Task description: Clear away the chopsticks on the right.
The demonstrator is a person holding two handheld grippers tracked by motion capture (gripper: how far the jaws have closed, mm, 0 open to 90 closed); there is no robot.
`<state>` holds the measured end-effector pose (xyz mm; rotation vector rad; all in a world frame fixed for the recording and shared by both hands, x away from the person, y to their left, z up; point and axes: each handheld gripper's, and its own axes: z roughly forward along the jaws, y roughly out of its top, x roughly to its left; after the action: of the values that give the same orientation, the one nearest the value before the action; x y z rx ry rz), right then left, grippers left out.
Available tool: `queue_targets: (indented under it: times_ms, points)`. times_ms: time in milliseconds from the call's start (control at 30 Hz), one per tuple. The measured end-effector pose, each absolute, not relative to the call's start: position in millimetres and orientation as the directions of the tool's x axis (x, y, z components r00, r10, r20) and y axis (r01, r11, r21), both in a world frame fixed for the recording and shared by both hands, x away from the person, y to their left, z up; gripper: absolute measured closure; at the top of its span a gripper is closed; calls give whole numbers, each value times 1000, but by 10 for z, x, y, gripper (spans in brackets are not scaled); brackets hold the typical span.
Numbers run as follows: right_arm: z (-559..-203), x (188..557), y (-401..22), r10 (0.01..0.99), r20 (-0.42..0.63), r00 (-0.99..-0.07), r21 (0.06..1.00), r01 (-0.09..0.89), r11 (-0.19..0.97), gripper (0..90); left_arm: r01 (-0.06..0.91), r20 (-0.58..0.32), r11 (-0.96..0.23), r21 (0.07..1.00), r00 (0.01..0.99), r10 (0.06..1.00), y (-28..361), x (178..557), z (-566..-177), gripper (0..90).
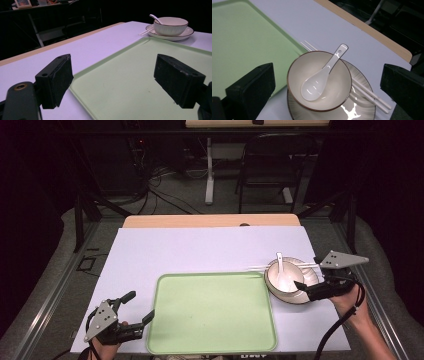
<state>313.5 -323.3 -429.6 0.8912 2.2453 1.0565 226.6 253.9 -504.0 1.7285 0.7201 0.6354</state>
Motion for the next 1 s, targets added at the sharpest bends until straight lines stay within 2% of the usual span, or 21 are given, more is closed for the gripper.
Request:
queue_targets:
  times_ms: [533, 900, 933, 1000]
  points:
    - [-4133, 3765, -3322, 743, -111, -660, 767, 419, 486, 0, 150, 58, -211, 966, 669, 741, 2538, 2266, -5041, 154]
    - [-4228, 4374, -3435, 770, -82, -633, 669, 538, 513, 0, 152, 57, -211, 965, 670, 740, 2543, 2266, -5041, 154]
    - [-4251, 4413, -3438, 769, -77, -634, 658, 548, 517, 7, 151, 57, -212, 966, 670, 740, 2543, 2266, -5040, 154]
    - [-4307, 4480, -3436, 769, -73, -635, 637, 564, 526, 87, 151, 56, -211, 966, 670, 741, 2545, 2265, -5041, 154]
